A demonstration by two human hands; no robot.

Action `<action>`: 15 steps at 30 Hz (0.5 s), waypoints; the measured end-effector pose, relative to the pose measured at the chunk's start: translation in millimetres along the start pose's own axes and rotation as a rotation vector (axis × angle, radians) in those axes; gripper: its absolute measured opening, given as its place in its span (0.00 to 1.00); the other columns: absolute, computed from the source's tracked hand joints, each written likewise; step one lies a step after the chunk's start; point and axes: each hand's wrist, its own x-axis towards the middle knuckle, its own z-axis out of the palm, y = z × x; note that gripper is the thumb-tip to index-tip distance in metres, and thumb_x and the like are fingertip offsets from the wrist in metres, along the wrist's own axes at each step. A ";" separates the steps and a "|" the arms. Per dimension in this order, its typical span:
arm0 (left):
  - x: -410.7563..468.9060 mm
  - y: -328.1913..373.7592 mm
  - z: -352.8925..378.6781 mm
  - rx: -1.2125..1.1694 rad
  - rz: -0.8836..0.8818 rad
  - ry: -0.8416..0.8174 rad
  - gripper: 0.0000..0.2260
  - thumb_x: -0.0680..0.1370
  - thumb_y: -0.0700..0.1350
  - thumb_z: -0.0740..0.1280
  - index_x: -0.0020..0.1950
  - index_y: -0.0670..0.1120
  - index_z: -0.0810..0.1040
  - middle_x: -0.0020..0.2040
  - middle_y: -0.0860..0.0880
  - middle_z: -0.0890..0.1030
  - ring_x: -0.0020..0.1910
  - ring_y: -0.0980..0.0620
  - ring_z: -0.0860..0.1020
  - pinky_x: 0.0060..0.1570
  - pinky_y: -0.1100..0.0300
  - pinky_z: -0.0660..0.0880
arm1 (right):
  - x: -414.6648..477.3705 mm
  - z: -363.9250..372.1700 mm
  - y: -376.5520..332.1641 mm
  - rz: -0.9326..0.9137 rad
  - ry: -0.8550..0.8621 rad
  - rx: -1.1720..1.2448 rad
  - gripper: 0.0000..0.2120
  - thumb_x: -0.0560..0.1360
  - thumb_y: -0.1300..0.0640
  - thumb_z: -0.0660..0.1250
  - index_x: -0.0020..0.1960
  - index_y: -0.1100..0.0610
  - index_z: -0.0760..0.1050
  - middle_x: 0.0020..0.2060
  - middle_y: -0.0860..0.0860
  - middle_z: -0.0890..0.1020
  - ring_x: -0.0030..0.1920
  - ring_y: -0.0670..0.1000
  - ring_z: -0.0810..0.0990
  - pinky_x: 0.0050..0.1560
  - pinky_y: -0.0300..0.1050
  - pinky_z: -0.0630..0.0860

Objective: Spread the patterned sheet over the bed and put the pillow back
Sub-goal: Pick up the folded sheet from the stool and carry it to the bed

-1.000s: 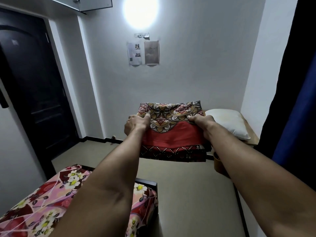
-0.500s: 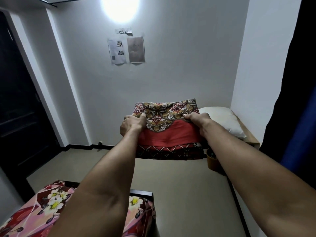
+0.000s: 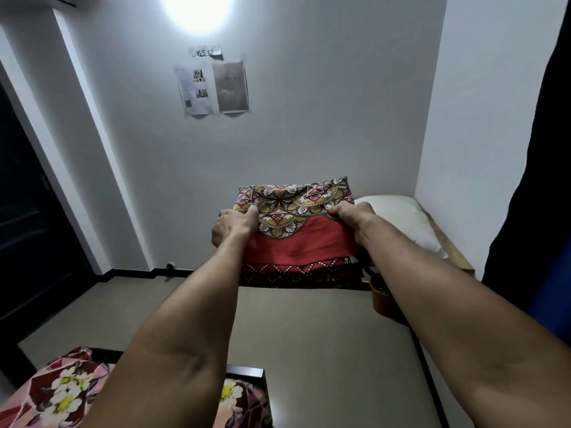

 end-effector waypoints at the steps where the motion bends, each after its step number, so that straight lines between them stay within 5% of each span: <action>1: 2.9 6.2 4.5 -0.001 0.001 0.003 0.34 0.75 0.66 0.62 0.68 0.40 0.74 0.65 0.40 0.79 0.64 0.40 0.77 0.57 0.52 0.73 | 9.3 -1.8 -1.9 0.000 -0.001 0.002 0.25 0.68 0.51 0.79 0.59 0.63 0.80 0.53 0.56 0.84 0.50 0.56 0.83 0.51 0.46 0.80; 8: 17.0 45.3 40.3 -0.016 -0.027 0.031 0.34 0.76 0.66 0.62 0.68 0.40 0.74 0.65 0.40 0.78 0.65 0.40 0.76 0.58 0.52 0.73 | 69.6 -19.4 -15.6 -0.015 -0.055 -0.006 0.26 0.65 0.51 0.80 0.58 0.62 0.80 0.52 0.55 0.85 0.49 0.56 0.84 0.57 0.52 0.82; 15: 27.0 71.5 58.6 -0.015 -0.060 0.087 0.34 0.76 0.67 0.62 0.68 0.40 0.73 0.65 0.40 0.78 0.65 0.40 0.76 0.59 0.51 0.72 | 112.1 -26.2 -25.1 -0.044 -0.091 -0.029 0.23 0.67 0.51 0.79 0.57 0.62 0.80 0.50 0.55 0.84 0.48 0.55 0.84 0.47 0.45 0.79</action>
